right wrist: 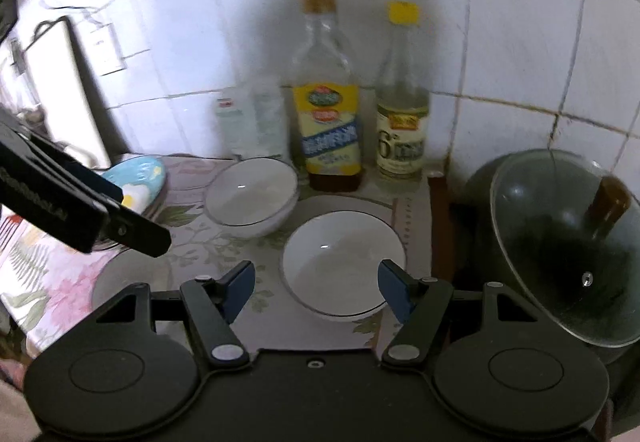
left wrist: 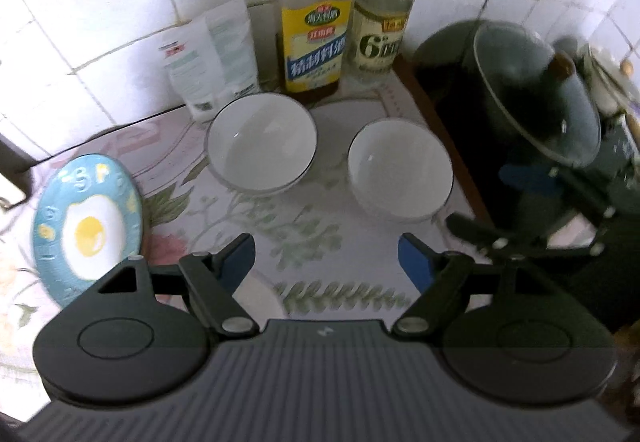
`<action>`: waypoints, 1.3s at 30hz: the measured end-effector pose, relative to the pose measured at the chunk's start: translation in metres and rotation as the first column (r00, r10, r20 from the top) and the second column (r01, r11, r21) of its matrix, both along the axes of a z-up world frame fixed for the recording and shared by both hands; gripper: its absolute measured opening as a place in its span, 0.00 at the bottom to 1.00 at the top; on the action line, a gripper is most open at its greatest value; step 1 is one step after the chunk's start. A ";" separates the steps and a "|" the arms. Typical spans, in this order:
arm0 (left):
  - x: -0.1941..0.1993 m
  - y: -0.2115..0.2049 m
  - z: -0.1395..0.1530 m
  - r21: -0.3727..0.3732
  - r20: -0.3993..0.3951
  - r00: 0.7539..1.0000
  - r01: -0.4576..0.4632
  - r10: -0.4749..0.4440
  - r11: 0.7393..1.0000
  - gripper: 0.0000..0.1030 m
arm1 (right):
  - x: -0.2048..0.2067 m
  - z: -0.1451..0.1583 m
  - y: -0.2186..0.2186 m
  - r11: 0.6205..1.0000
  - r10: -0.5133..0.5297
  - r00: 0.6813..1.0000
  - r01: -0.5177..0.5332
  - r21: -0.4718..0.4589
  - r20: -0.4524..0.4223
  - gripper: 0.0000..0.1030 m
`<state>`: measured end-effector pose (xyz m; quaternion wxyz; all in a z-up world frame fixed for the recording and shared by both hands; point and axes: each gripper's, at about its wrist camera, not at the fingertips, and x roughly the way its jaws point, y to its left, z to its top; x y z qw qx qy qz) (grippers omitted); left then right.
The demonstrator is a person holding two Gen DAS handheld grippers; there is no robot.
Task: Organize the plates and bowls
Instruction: 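Move both grippers to a second white bowl and close on its rim, then carry the second bowl onto the first bowl and open both grippers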
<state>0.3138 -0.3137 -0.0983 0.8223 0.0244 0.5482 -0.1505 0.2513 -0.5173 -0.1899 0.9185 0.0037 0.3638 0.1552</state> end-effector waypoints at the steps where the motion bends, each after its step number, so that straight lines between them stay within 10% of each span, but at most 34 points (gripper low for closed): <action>1: 0.006 -0.003 -0.004 -0.021 0.002 1.000 -0.011 0.011 1.000 0.76 | 0.006 -0.006 -0.002 1.000 -0.024 1.000 0.024 0.009 -0.010 0.71; 17: 0.058 -0.052 -0.092 -0.028 0.012 0.995 -0.101 0.101 0.994 0.54 | 0.061 -0.090 -0.030 0.966 -0.193 0.978 0.204 0.158 -0.082 0.70; 27: 0.064 -0.045 -0.117 -0.090 -0.099 0.986 -0.142 0.133 0.986 0.11 | 0.069 -0.103 -0.030 0.960 -0.200 0.965 0.228 0.162 -0.173 0.31; 39: 0.043 -0.041 -0.105 -0.072 -0.102 0.990 -0.110 0.102 0.991 0.08 | 0.053 -0.085 -0.022 0.951 -0.242 0.947 0.274 0.141 -0.209 0.25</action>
